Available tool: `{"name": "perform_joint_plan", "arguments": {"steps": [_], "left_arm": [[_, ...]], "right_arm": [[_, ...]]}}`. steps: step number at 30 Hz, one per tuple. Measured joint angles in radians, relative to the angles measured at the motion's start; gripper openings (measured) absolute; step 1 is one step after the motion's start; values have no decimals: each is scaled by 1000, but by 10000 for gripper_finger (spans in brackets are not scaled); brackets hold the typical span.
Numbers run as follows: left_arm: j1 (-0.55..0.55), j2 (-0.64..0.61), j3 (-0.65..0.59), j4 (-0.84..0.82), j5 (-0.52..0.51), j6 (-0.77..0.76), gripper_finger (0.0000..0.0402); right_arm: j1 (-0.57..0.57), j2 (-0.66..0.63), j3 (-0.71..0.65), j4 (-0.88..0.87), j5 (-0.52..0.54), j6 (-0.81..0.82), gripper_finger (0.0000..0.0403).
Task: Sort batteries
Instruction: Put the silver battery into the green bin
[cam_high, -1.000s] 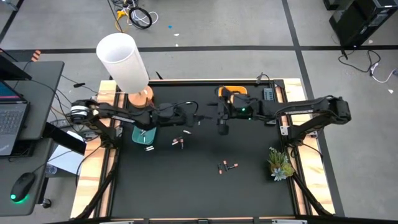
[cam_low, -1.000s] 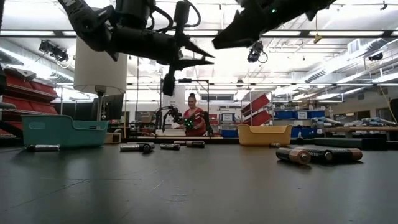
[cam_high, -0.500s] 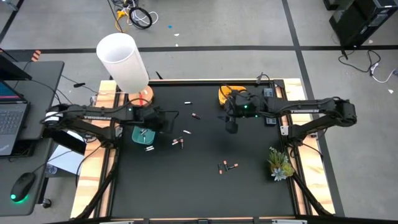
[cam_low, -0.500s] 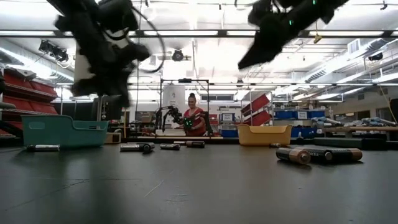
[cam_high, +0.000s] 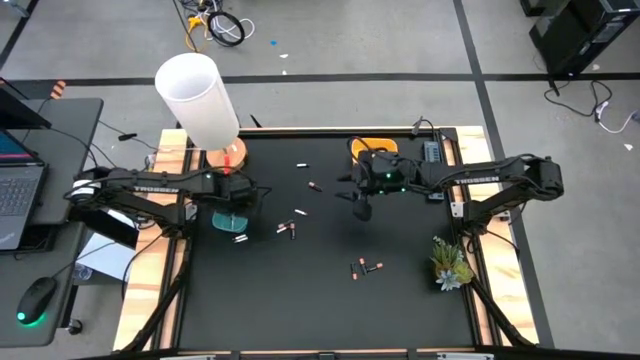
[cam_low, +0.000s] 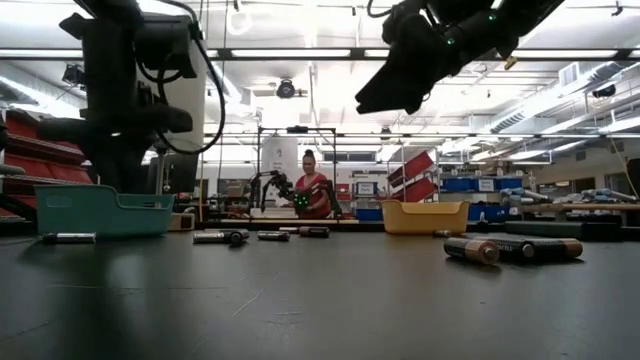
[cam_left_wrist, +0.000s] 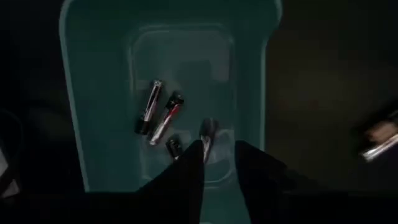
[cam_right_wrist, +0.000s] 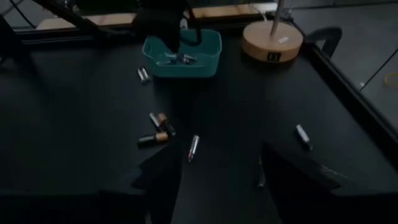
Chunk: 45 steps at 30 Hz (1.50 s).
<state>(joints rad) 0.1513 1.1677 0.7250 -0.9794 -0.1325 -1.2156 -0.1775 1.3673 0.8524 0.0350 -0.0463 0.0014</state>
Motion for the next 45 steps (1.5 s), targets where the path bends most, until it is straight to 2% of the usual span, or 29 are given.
{"name": "perform_joint_plan", "arguments": {"steps": [5,11,16,21,23,27,37,40,45], "left_arm": [[-6,-8,0,24,5,35,144],[-57,-6,93,79,-13,146,151],[-168,33,167,91,107,219,151],[-287,158,229,60,246,198,147],[-338,242,284,-34,253,206,139],[-397,401,403,-222,250,328,126],[-332,646,509,-459,289,718,124],[-305,705,515,-522,288,790,125],[-278,770,516,-531,289,883,148]], "right_arm": [[-8,-2,0,-8,-2,-17,224],[-8,-2,0,-6,-43,-19,222],[-8,-2,0,-5,-45,-19,219],[-8,-2,0,6,-45,-19,220],[-8,-2,0,19,-45,-19,218],[-8,0,0,60,-45,6,215],[0,2,0,114,-89,31,215],[17,2,0,119,-89,32,214],[44,2,0,132,-89,30,211]]}}
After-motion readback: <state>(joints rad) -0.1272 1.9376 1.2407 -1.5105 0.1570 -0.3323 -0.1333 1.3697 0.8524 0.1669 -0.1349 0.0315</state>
